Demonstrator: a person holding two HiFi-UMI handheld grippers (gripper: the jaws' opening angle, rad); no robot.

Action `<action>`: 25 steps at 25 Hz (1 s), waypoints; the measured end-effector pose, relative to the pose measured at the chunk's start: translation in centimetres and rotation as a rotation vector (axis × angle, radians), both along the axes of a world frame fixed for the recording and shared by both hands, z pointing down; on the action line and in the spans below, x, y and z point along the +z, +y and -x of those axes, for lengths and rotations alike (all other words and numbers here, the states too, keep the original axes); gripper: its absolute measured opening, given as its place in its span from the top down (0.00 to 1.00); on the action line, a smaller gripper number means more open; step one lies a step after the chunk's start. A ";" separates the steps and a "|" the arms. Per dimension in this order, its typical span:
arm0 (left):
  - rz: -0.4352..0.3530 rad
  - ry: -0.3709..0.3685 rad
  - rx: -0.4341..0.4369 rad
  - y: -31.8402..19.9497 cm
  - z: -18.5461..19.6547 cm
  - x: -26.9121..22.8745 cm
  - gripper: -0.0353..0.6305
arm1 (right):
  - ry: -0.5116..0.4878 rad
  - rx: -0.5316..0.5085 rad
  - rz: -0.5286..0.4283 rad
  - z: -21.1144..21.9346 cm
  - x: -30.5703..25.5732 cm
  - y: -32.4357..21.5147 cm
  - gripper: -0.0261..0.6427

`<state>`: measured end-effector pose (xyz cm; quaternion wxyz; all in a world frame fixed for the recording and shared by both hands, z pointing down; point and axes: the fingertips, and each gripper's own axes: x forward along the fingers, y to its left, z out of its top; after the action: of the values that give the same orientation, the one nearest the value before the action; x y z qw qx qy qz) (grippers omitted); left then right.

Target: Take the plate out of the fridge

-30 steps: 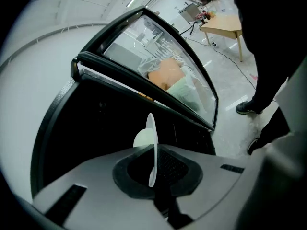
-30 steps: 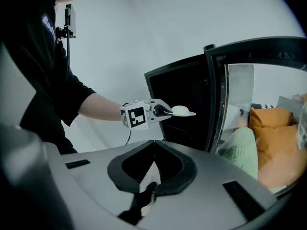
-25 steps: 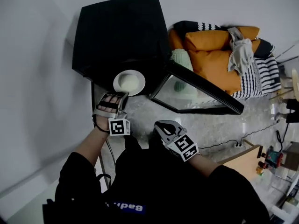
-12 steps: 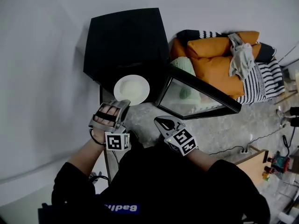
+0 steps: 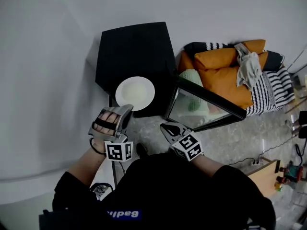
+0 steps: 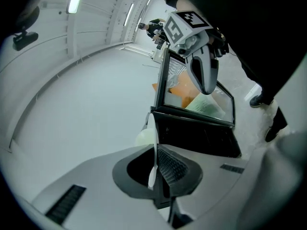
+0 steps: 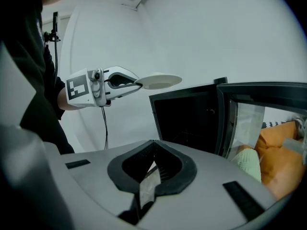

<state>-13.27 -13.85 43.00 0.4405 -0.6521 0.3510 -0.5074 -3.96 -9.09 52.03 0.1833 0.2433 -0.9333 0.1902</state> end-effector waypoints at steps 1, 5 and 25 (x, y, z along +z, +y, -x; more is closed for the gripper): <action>-0.011 -0.002 -0.003 -0.3 0.2 -0.5 0.93 | -0.003 0.003 -0.006 0.1 -0.2 -0.1 0.95; -0.052 -0.020 -0.014 -2.3 1.3 -2.1 0.93 | -0.014 0.022 -0.024 0.5 -0.9 -0.8 0.95; -0.025 -0.097 -0.050 -11.4 3.1 1.5 0.92 | 0.038 0.097 -0.030 -1.0 -1.2 -1.2 0.95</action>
<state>-16.36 -25.23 44.54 0.4522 -0.6122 0.3517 -0.5450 -2.93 -10.28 50.88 0.1879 0.2944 -0.9195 0.1802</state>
